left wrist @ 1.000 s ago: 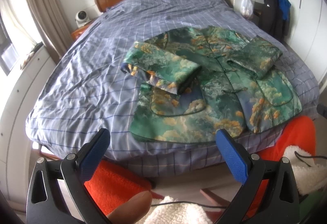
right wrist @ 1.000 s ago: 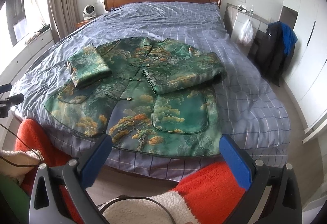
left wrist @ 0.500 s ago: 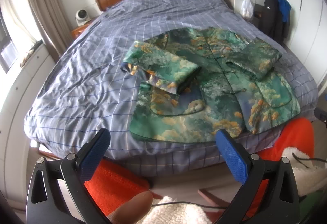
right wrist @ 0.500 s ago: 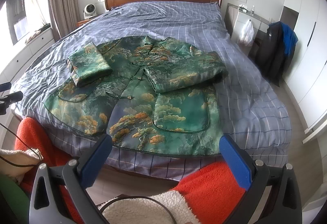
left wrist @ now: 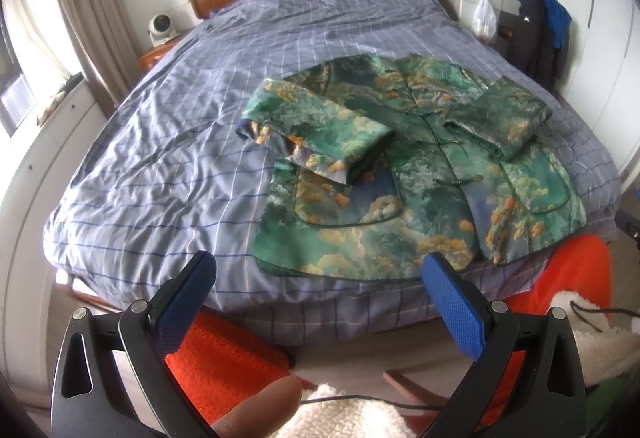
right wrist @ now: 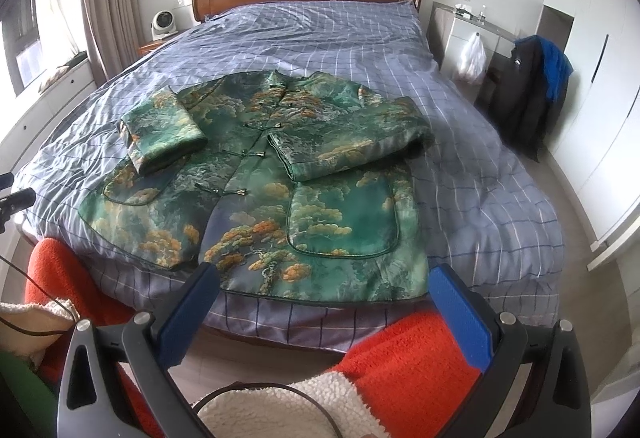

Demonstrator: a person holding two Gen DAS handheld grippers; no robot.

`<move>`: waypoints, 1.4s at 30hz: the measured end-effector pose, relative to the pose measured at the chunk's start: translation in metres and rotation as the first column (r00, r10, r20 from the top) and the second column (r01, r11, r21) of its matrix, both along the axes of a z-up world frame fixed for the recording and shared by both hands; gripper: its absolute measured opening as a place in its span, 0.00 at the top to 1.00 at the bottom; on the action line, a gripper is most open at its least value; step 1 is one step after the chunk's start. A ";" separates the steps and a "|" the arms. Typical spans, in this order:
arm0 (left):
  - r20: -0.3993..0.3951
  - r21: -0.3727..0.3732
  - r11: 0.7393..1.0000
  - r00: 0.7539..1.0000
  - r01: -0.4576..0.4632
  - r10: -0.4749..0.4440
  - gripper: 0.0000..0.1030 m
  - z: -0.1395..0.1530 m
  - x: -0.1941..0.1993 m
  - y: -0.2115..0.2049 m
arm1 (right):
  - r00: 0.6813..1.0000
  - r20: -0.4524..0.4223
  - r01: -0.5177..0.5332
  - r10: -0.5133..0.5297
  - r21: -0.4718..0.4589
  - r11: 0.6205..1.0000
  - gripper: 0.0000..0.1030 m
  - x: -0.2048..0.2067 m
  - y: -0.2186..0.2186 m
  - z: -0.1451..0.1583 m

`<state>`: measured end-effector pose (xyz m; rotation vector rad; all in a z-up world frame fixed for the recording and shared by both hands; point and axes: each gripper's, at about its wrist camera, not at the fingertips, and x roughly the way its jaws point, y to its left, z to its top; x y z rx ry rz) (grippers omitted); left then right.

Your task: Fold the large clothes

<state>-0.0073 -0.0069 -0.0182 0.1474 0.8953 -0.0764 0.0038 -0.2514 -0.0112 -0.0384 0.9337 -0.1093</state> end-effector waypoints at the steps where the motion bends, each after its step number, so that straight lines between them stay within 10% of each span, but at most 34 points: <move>1: -0.002 -0.001 1.000 1.000 0.000 0.000 0.00 0.001 0.002 0.001 | 1.000 -0.004 0.002 -0.002 -0.004 1.000 0.00 0.000 0.000 0.000; 42: -0.032 0.000 1.000 0.999 -0.019 0.018 0.00 -0.007 0.006 0.009 | 0.998 -0.067 -0.004 -0.001 -0.071 0.998 0.00 0.001 0.006 -0.013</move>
